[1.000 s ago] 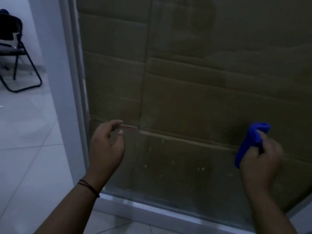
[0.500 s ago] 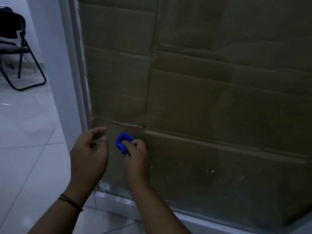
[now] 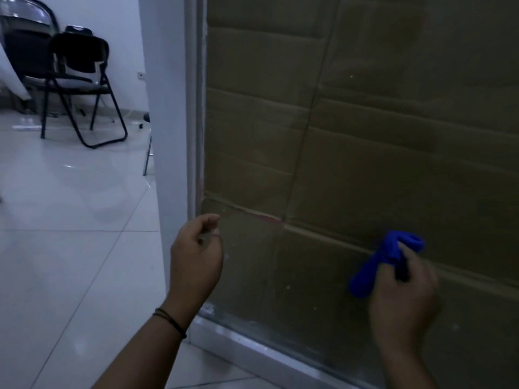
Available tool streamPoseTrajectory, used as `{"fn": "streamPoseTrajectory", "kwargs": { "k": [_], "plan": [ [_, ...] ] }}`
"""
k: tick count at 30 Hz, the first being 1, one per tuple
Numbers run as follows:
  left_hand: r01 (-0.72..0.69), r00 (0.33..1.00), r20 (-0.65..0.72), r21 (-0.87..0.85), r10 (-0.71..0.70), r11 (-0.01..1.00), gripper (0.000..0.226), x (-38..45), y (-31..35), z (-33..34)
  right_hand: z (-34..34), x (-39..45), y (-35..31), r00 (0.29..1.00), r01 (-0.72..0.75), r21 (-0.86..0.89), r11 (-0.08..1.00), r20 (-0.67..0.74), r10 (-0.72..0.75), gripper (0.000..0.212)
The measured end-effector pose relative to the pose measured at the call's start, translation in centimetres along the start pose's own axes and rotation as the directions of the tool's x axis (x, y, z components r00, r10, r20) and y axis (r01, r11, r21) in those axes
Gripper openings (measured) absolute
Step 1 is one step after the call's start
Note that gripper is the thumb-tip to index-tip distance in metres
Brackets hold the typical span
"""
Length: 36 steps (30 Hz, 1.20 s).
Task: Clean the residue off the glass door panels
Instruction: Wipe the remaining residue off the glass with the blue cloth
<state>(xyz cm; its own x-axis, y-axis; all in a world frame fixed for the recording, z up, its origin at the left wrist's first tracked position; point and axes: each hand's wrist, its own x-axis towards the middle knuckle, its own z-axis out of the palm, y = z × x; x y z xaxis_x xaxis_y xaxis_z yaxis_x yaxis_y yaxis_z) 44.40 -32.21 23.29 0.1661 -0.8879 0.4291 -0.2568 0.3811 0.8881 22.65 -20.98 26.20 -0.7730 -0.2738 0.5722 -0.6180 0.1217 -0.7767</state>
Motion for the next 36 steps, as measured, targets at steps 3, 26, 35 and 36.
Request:
{"fn": "streamPoseTrajectory", "kwargs": {
  "k": [3,26,35,36],
  "plan": [
    [0.035,0.999,-0.005,-0.026,-0.035,0.999,0.02,0.1,-0.8,-0.4,3.4,-1.4,-1.7,0.978,0.191,0.05,0.98,0.073,-0.194,0.038],
    [0.539,0.776,0.537,-0.289,-0.333,0.791,0.045,-2.8,-0.9,-2.3,6.7,-6.2,-4.8,0.245,-0.766,0.221,0.604,0.969,-0.043,0.025],
    [0.805,0.552,0.696,-0.3,-0.459,0.512,0.042,-6.7,-2.2,-2.0,4.7,-8.0,-2.9,0.251,-0.562,0.052,0.826,0.962,0.11,0.019],
    [0.793,0.585,0.645,-0.33,-0.491,0.512,0.04,-6.8,-2.3,-1.9,4.8,-8.3,-2.5,0.266,-0.551,0.04,0.834,0.955,0.13,0.016]
  ]
}}
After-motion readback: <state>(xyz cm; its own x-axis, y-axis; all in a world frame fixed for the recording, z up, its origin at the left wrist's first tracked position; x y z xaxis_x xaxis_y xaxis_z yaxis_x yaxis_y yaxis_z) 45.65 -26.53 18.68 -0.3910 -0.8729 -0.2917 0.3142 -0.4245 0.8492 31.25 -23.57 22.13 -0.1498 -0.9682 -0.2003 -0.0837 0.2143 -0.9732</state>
